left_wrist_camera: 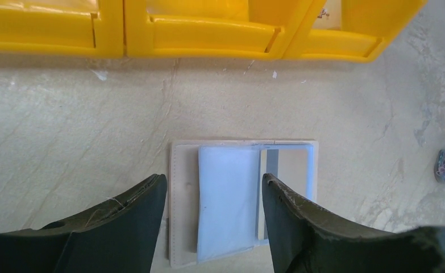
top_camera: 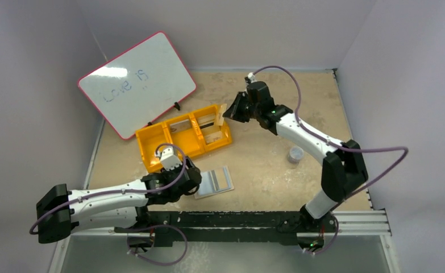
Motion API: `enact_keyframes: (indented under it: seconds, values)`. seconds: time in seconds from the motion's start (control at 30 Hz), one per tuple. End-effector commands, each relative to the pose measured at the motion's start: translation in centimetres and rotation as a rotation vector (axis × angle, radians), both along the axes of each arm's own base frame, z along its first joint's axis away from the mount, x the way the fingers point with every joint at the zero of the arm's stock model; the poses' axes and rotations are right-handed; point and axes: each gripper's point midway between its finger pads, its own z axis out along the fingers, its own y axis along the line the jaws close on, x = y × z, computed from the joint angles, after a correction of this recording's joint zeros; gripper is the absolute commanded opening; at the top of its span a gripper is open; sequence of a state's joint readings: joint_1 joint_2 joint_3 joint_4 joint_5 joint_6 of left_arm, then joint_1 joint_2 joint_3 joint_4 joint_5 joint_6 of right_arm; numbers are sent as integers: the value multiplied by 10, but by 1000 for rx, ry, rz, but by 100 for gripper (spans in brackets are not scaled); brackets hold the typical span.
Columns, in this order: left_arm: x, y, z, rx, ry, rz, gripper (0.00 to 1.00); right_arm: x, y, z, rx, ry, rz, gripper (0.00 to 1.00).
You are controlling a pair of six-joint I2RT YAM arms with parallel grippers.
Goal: Take the credit cards out of the card holder
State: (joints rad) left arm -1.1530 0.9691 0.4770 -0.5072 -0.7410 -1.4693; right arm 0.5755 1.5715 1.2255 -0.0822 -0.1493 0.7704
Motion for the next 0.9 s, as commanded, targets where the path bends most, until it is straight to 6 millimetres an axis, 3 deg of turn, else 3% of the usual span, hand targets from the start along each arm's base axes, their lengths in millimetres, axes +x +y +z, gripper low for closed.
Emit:
enact_keyframes:
  seconds: [0.0, 0.1, 0.27, 0.5, 0.67, 0.7, 0.77, 0.87]
  values:
    - [9, 13, 30, 89, -60, 17, 63, 20, 6, 5, 25, 80, -106, 0]
    - [12, 25, 35, 140, -59, 42, 65, 38, 5, 9, 80, 131, -253, 0]
    - [24, 51, 43, 186, -27, 94, 66, 38, 8, -8, 87, 317, -433, 0]
    - [40, 70, 61, 192, -28, 121, 67, 26, 31, -23, 85, 448, -494, 0]
    - [48, 62, 68, 177, -27, 87, 67, 40, 43, 2, 65, 186, -297, 0]
    - [52, 62, 73, 178, -33, 77, 67, 35, 43, 4, 28, 118, -208, 0]
    - [62, 65, 86, 175, -43, 63, 71, 31, 48, 28, 45, -69, -50, 0]
    - [85, 72, 109, 147, -52, 37, 73, 28, 39, 32, -33, -222, 101, 0]
